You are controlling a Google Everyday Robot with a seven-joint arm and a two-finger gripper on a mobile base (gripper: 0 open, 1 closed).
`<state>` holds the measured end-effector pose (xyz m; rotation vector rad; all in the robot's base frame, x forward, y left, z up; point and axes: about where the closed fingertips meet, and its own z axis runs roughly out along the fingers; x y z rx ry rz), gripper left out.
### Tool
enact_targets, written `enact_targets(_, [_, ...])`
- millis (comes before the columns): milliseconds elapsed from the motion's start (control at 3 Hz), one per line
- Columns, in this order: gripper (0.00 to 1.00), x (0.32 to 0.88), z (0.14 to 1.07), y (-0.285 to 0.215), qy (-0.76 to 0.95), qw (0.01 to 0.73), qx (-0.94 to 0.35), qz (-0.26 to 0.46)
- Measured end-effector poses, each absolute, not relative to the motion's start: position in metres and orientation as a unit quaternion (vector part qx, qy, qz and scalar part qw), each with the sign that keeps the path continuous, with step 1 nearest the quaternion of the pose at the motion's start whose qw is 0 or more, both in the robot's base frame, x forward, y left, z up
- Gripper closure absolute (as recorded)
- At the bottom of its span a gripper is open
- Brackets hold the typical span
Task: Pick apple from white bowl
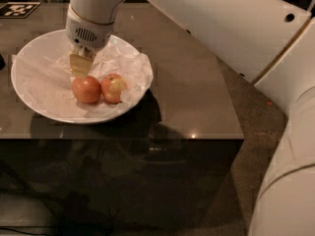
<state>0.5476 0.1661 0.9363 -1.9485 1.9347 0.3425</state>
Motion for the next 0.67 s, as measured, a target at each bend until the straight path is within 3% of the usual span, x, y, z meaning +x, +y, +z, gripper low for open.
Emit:
enact_targets(333, [1.0,0.5501,0.9387,0.1625,0.699,0.177,-0.685,0.102])
enact_targets(667, [0.81,0.5501,0.9387,0.1625,0.699,0.177,-0.685,0.102])
